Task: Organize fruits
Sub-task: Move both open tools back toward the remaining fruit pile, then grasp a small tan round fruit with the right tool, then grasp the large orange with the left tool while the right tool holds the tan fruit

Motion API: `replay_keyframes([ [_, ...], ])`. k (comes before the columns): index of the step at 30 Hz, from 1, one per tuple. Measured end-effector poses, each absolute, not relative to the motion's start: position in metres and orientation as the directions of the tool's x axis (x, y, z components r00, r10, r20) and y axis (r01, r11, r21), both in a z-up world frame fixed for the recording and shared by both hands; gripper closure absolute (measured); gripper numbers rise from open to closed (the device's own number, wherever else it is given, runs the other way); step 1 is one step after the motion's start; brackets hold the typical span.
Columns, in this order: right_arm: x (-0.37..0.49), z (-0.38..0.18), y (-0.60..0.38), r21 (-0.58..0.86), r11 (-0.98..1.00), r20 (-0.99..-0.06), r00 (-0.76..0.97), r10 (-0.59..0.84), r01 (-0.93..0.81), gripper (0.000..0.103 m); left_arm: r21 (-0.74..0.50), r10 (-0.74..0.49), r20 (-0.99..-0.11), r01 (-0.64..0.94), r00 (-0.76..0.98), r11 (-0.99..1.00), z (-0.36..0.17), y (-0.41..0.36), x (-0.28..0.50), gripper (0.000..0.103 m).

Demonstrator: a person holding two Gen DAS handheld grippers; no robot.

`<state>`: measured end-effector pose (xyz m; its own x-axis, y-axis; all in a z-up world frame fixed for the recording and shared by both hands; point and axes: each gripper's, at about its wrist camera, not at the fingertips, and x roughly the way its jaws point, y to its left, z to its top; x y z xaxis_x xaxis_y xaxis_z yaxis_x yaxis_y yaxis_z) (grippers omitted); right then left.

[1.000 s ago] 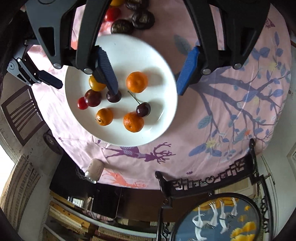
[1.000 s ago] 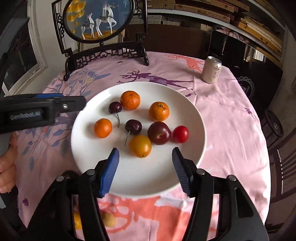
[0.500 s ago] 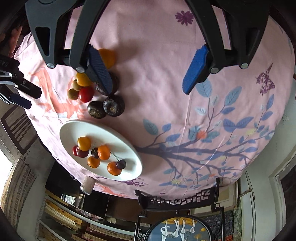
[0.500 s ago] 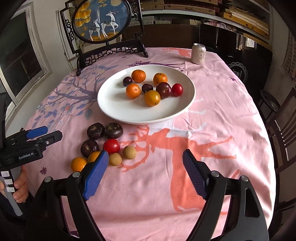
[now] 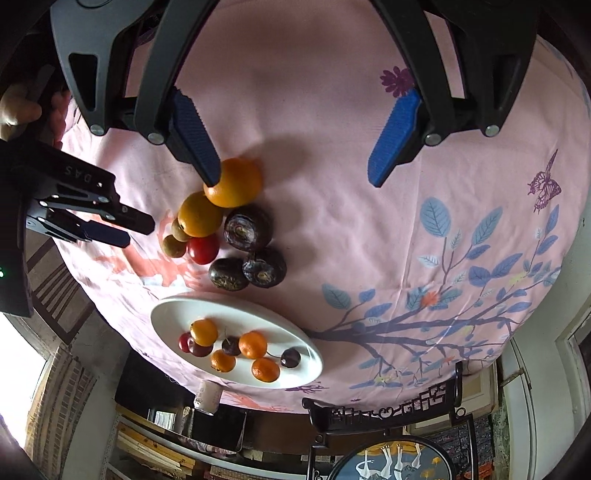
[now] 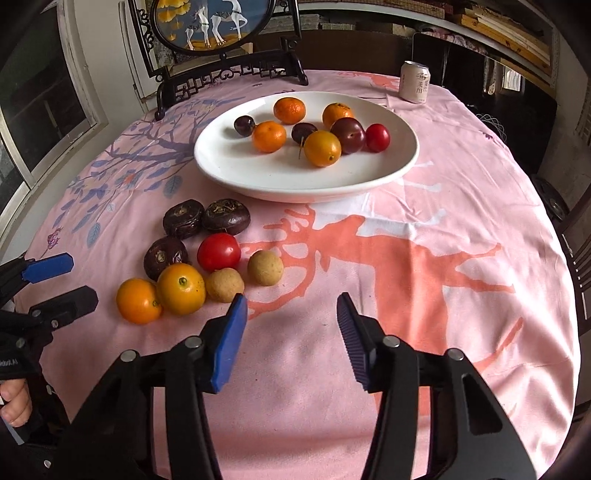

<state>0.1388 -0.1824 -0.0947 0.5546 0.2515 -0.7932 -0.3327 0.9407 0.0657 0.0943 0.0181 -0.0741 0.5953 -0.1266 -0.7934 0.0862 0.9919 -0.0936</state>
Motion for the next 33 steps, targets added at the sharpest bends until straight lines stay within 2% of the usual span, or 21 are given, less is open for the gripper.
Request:
replay_keyframes([
  [5, 0.158, -0.105, -0.169, 0.05, 0.93, -0.807, 0.534, 0.253, -0.365, 0.057, -0.101, -0.144, -0.802, 0.106, 0.58, 0.989, -0.078, 0.013, 0.091, 0.019],
  [7, 0.167, -0.109, -0.161, 0.038, 0.924, -0.808, 0.533, 0.252, -0.38, 0.063, -0.11, -0.153, -0.806, 0.11, 0.572, 0.988, -0.079, 0.012, 0.091, 0.019],
  [8, 0.169, -0.109, -0.157, 0.021, 0.919, -0.8, 0.545, 0.252, -0.393, 0.076, -0.114, -0.158, -0.807, 0.112, 0.568, 0.987, -0.08, 0.011, 0.091, 0.019],
  [9, 0.172, -0.108, -0.153, 0.019, 0.915, -0.802, 0.54, 0.254, -0.403, 0.078, -0.12, -0.163, -0.81, 0.114, 0.564, 0.986, -0.081, 0.011, 0.092, 0.019],
  [17, 0.155, -0.094, -0.175, 0.087, 0.928, -0.801, 0.528, 0.28, -0.361, 0.078, -0.159, -0.206, -0.83, 0.135, 0.519, 0.978, -0.089, 0.001, 0.099, 0.019],
  [29, 0.122, -0.086, -0.214, 0.172, 0.938, -0.776, 0.545, 0.317, -0.3, 0.078, -0.117, -0.18, -0.854, 0.158, 0.489, 0.98, -0.106, -0.024, 0.115, 0.02],
  [33, 0.123, -0.088, -0.212, 0.177, 0.937, -0.78, 0.538, 0.321, -0.302, 0.078, -0.11, -0.176, -0.849, 0.159, 0.498, 0.981, -0.106, -0.026, 0.117, 0.03],
])
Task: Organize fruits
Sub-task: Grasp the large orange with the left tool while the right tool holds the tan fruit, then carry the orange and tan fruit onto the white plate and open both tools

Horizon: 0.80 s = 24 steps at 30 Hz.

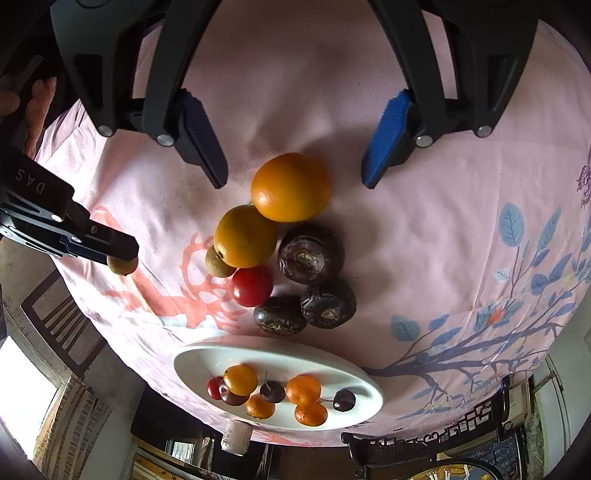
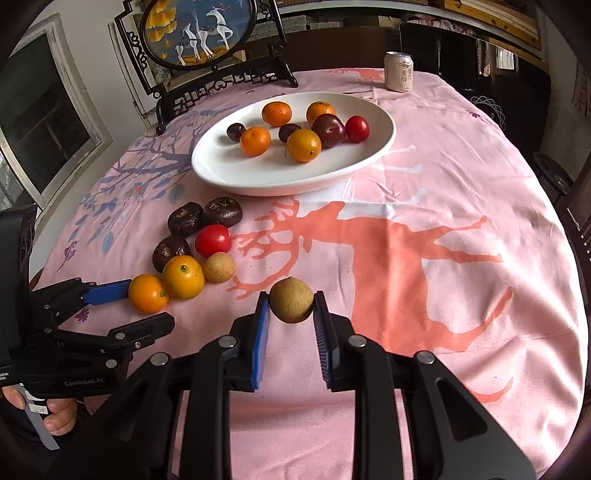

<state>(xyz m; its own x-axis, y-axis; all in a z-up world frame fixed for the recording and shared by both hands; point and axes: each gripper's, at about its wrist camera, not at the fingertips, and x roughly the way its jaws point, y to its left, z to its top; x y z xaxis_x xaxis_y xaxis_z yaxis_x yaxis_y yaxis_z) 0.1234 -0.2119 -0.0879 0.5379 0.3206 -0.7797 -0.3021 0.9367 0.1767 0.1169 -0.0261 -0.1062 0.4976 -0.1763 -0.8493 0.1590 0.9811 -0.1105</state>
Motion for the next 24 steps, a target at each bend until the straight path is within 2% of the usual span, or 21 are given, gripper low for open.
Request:
replay_keyframes([
  [3, 0.123, -0.089, -0.209, 0.185, 0.933, -0.782, 0.529, 0.329, -0.307, 0.078, -0.106, -0.171, -0.848, 0.156, 0.502, 0.982, -0.106, -0.026, 0.119, 0.039],
  [7, 0.122, -0.089, -0.207, 0.189, 0.932, -0.782, 0.527, 0.334, -0.31, 0.078, -0.101, -0.178, -0.844, 0.174, 0.507, 0.979, -0.104, -0.028, 0.121, 0.061],
  [24, 0.122, -0.087, -0.199, 0.196, 0.927, -0.781, 0.521, 0.345, -0.321, 0.078, -0.118, -0.193, -0.781, 0.163, 0.593, 0.979, -0.065, -0.003, 0.109, 0.062],
])
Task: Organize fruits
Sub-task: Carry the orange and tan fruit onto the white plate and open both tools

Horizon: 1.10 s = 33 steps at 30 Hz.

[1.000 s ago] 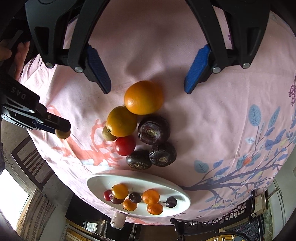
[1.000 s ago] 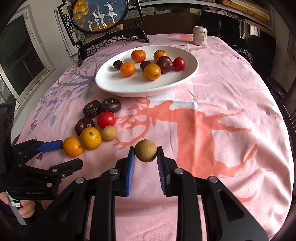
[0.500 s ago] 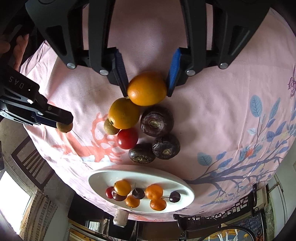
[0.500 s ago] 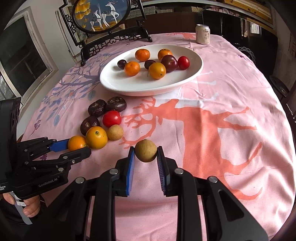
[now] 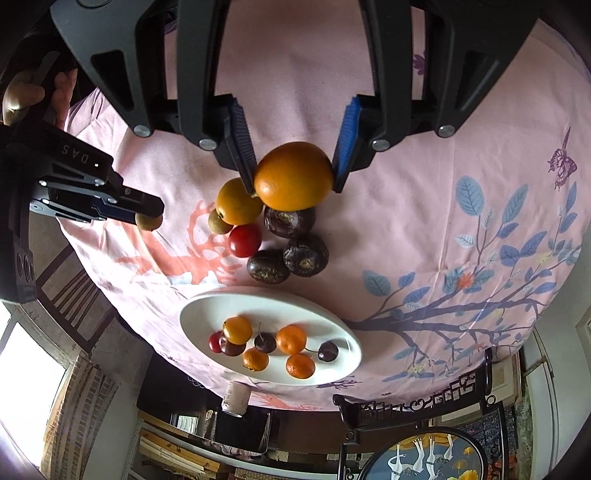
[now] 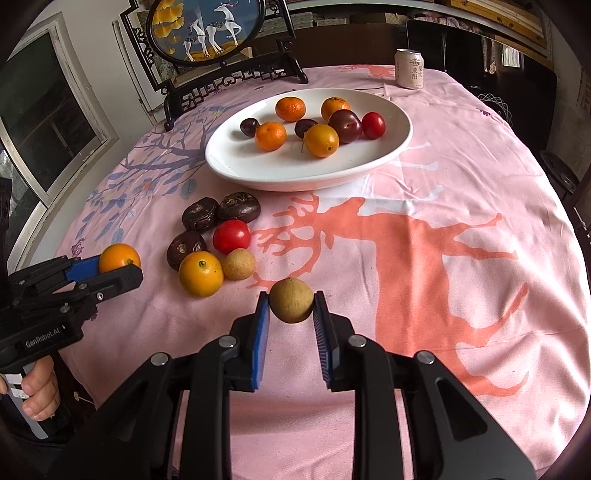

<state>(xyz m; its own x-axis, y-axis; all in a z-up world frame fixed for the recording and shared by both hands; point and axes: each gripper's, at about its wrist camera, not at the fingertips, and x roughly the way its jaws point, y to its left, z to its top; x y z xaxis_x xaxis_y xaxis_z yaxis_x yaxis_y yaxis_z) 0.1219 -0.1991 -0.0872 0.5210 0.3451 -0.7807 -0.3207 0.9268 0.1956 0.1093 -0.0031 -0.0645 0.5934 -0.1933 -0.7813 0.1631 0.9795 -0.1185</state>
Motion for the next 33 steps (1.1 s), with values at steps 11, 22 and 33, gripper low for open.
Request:
replay_keyframes([
  [11, 0.184, -0.045, -0.191, 0.094, 0.936, -0.741, 0.604, 0.294, -0.339, 0.078, -0.093, -0.144, -0.789, 0.116, 0.597, 0.989, -0.021, -0.003, 0.223, 0.062],
  [22, 0.28, -0.068, -0.194, 0.008, 0.952, -0.816, 0.548, 0.183, -0.305, 0.079, -0.048, -0.076, -0.859, 0.069, 0.506, 0.996, -0.057, -0.017, 0.32, 0.061],
  [33, 0.294, -0.067, -0.196, -0.019, 0.957, -0.803, 0.575, 0.157, -0.289, 0.051, -0.101, -0.112, -0.842, 0.051, 0.527, 0.994, -0.048, -0.008, 0.331, 0.05],
])
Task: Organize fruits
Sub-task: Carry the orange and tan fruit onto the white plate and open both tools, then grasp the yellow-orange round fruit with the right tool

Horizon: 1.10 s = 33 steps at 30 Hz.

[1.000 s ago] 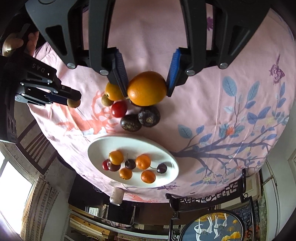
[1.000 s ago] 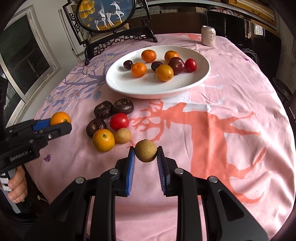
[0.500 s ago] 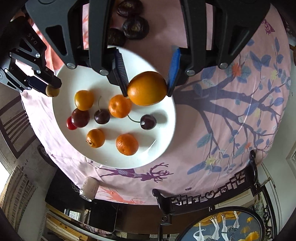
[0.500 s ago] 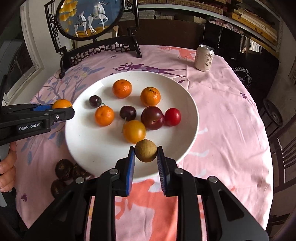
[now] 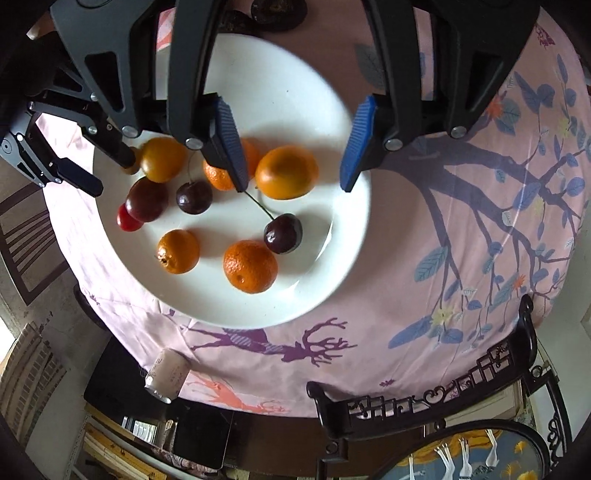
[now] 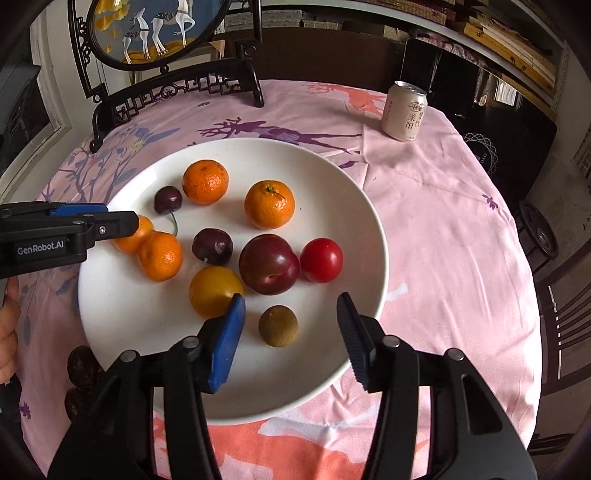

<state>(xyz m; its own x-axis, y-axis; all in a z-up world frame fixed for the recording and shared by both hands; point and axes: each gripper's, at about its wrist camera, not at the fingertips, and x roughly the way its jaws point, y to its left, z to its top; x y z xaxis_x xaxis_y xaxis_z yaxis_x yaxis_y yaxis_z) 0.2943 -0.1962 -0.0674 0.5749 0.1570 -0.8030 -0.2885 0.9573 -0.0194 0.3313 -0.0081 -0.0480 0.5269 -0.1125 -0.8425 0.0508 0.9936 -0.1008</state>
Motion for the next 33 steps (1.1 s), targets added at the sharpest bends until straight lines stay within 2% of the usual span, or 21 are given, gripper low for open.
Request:
replay_keyframes([
  [2, 0.282, -0.056, -0.2, -0.003, 0.958, -0.787, 0.592, 0.174, -0.286, 0.051, -0.119, -0.131, -0.813, 0.058, 0.568, 0.991, -0.029, -0.004, 0.313, 0.049],
  [6, 0.239, -0.039, -0.202, 0.04, 0.949, -0.766, 0.6, 0.229, -0.312, 0.049, -0.136, -0.158, -0.749, 0.084, 0.643, 0.987, 0.001, 0.005, 0.256, 0.039],
  [11, 0.175, -0.045, -0.198, 0.122, 0.934, -0.751, 0.583, 0.309, -0.336, 0.047, -0.135, -0.158, -0.708, 0.088, 0.689, 0.987, -0.01, 0.015, 0.176, 0.035],
  [20, 0.127, -0.068, -0.171, 0.127, 0.923, -0.792, 0.522, 0.315, -0.364, 0.047, -0.133, -0.157, -0.768, 0.085, 0.621, 0.987, -0.062, 0.024, 0.116, 0.035],
  [33, 0.11, -0.081, -0.126, 0.17, 0.865, -0.804, 0.442, 0.399, -0.471, 0.047, -0.177, -0.155, -0.76, 0.029, 0.631, 0.984, -0.069, 0.055, 0.099, 0.035],
])
